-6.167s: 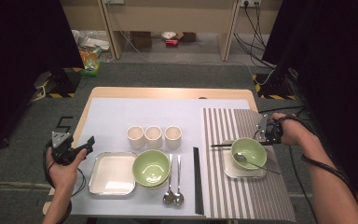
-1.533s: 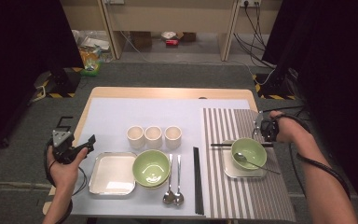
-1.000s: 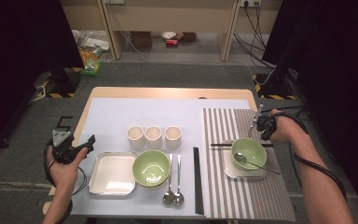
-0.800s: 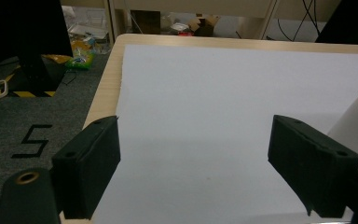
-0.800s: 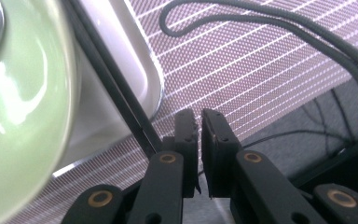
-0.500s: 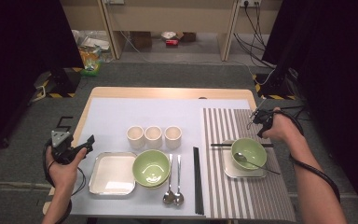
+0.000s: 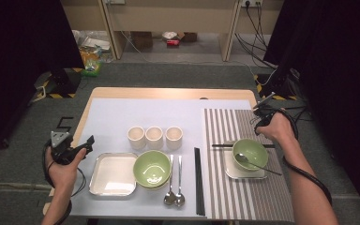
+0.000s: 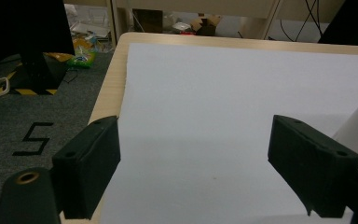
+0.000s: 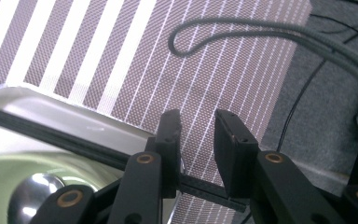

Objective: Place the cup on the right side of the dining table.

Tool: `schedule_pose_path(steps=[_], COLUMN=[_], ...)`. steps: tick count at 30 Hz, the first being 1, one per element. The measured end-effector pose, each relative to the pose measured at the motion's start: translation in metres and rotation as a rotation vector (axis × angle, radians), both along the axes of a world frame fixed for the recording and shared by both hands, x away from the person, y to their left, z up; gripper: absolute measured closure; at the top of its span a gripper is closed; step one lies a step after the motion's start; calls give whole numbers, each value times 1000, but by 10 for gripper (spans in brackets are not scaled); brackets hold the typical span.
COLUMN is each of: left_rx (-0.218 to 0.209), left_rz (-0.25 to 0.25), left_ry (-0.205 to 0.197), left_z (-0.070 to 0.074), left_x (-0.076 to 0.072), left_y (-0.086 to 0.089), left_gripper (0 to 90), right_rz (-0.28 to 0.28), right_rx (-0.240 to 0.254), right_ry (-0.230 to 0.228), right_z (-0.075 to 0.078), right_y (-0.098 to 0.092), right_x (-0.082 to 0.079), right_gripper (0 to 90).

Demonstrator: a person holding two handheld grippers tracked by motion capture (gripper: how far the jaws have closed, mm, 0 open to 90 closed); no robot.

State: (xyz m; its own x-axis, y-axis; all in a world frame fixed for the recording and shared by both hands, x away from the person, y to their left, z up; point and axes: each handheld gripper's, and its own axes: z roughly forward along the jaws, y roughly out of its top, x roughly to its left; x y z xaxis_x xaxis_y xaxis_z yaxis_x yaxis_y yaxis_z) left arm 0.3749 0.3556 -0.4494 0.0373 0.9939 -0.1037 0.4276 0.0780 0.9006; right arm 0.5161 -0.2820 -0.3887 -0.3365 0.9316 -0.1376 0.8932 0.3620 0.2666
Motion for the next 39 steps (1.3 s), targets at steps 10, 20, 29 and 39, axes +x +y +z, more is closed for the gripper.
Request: schedule_pose_path(steps=[10, 20, 29, 39], left_rx=[-5, -8, -9, -10], left_rz=[-7, -15, -23, -24], left_ry=[-1, 0, 4, 4], left_z=[0, -1, -3, -3], left_x=[3, 8, 9, 9], left_y=[-1, -3, -5, -6], left_gripper=[162, 162, 162, 162], right_rz=[-178, -252, -248, -224], right_rx=[73, 111, 143, 158], right_ry=[-43, -50, -69, -75], right_z=[9, 11, 8, 4], right_y=[2, 14, 30, 47], right_x=[-6, -9, -12, -12], right_gripper=[696, 647, 630, 622])
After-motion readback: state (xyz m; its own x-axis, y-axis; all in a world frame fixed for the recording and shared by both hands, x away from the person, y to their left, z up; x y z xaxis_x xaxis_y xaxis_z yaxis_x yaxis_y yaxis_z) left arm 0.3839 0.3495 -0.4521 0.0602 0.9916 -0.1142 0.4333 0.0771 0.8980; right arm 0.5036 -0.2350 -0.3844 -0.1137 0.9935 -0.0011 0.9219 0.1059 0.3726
